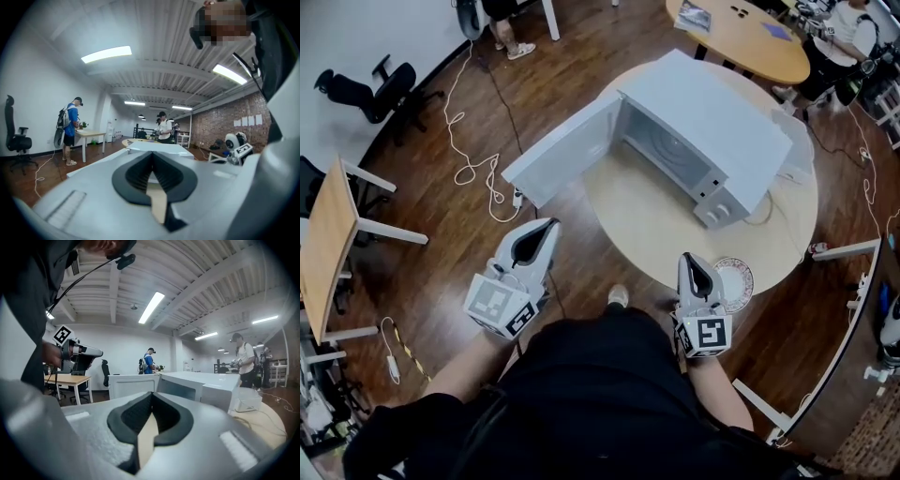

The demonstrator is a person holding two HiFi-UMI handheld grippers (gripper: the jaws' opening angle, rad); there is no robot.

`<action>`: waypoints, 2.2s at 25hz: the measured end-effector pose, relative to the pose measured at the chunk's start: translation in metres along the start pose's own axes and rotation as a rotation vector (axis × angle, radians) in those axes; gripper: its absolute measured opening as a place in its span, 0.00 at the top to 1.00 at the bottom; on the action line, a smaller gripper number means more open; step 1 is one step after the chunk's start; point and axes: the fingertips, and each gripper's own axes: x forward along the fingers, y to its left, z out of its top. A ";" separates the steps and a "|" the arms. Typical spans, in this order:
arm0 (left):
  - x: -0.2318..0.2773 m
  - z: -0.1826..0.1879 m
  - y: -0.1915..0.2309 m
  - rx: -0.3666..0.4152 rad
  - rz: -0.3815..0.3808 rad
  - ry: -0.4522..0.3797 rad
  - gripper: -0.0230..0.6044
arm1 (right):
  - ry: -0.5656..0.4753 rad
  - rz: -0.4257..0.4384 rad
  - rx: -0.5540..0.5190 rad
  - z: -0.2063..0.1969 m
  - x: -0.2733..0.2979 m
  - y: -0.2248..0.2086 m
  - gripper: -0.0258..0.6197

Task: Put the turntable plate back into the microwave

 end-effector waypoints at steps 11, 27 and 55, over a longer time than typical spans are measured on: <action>0.044 -0.005 0.015 -0.015 0.032 0.007 0.96 | 0.012 0.021 0.021 -0.009 0.042 -0.044 0.96; 0.109 -0.008 0.040 -0.006 -0.103 0.040 0.96 | 0.078 -0.104 0.018 -0.013 0.051 -0.066 0.96; 0.215 0.013 0.037 0.053 -0.761 0.083 0.96 | 0.110 -0.495 0.087 0.003 0.099 -0.034 0.96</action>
